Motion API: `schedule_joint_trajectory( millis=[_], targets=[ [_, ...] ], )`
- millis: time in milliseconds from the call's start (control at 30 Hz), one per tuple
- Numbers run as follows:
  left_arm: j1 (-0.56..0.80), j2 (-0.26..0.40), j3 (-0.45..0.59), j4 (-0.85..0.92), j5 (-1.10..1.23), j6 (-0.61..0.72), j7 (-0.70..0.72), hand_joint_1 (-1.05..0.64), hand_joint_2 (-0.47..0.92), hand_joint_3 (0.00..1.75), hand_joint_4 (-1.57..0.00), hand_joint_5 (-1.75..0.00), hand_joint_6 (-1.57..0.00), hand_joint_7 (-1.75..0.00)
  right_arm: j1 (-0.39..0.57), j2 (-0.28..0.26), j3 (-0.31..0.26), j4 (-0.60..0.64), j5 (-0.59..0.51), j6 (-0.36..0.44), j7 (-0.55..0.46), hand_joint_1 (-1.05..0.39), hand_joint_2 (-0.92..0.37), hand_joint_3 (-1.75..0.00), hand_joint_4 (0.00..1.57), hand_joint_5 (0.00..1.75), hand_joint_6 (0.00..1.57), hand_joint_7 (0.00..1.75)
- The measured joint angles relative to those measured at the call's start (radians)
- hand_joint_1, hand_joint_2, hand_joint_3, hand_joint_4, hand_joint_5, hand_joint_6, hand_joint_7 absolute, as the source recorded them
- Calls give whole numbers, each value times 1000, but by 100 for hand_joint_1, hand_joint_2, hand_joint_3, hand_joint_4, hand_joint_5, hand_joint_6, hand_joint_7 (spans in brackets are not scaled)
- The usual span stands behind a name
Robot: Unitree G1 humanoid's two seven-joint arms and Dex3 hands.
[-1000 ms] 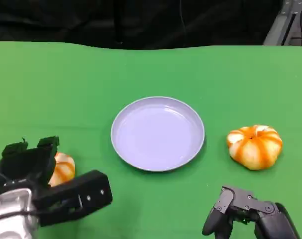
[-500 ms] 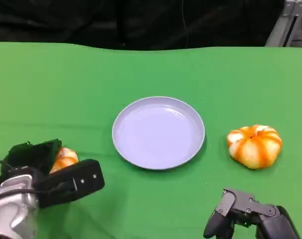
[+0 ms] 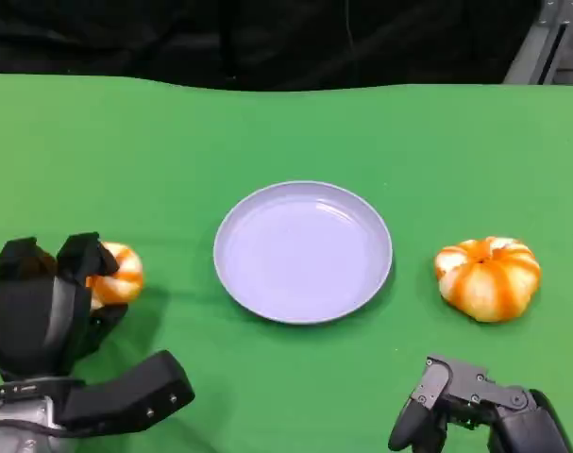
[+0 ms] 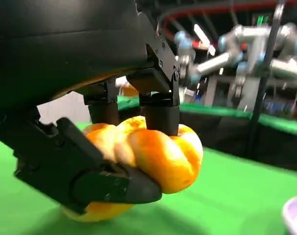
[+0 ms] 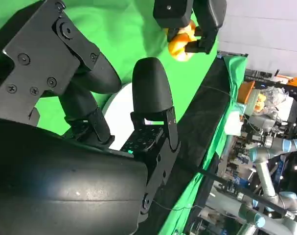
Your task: Grasp the bread from the table and place it into the plate.
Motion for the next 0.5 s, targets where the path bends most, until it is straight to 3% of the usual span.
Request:
schedule_joint_trajectory(
  millis=[333,433,500],
  targets=[
    [-49,-19,-71,-78,30,-87,67,-9,11,156,-107,-175,-85,-175,0,-2,-1,0,1,0,3,-2,-20,-160,81,175,81,140],
    [-78,-47,-87,-94,31,-105,48,-16,17,140,-108,-175,-87,-175,0,-2,1,0,1,0,4,-2,-20,-160,81,175,81,141],
    [-106,-82,-97,-93,30,-98,34,-12,17,140,-108,-175,-87,-175,1,-2,2,0,0,0,4,-2,-20,-160,81,175,81,141]
  ],
)
